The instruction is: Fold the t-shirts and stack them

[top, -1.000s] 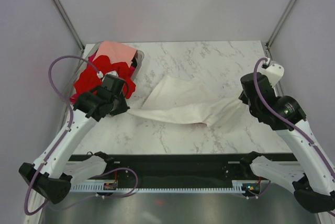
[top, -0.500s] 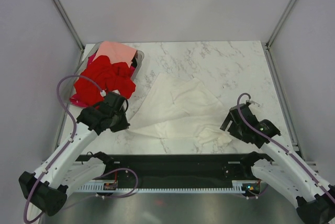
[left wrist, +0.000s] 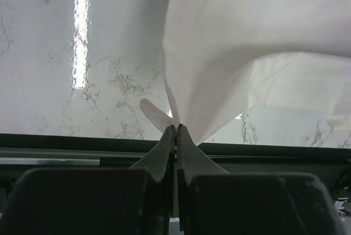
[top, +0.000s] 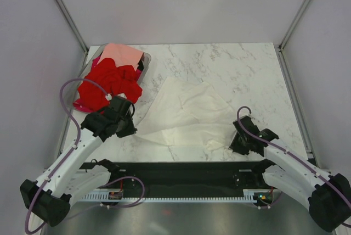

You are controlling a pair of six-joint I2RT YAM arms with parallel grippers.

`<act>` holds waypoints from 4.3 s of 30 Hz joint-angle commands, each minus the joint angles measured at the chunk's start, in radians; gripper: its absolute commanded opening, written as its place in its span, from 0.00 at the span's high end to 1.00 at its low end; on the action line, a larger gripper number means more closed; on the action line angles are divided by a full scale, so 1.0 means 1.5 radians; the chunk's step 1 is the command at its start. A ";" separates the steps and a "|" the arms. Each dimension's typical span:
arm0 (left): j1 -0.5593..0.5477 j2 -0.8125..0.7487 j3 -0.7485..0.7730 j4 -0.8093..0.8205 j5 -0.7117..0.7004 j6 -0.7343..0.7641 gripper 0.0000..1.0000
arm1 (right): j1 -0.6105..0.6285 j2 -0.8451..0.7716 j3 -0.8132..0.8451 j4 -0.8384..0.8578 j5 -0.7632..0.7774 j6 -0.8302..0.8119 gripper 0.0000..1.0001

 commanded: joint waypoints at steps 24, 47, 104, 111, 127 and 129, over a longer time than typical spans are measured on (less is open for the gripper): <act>0.003 0.028 0.087 -0.049 0.001 0.021 0.98 | -0.055 0.096 0.462 -0.193 0.142 -0.140 0.12; 0.003 -0.004 0.014 -0.011 0.005 0.017 0.98 | -0.097 0.191 0.090 0.129 0.097 -0.131 0.52; 0.003 0.022 0.830 -0.026 0.146 0.139 0.96 | -0.196 -0.089 1.003 -0.240 0.054 -0.248 1.00; 0.003 -0.032 0.784 0.100 0.155 0.165 0.91 | -0.195 -0.100 1.118 -0.244 0.108 -0.273 1.00; 0.218 0.509 0.737 0.033 0.191 -0.004 0.91 | -0.295 0.579 1.235 -0.295 0.180 -0.293 0.66; 0.229 0.591 0.750 -0.001 0.265 0.033 0.68 | -0.339 0.692 1.281 -0.359 0.104 -0.269 0.28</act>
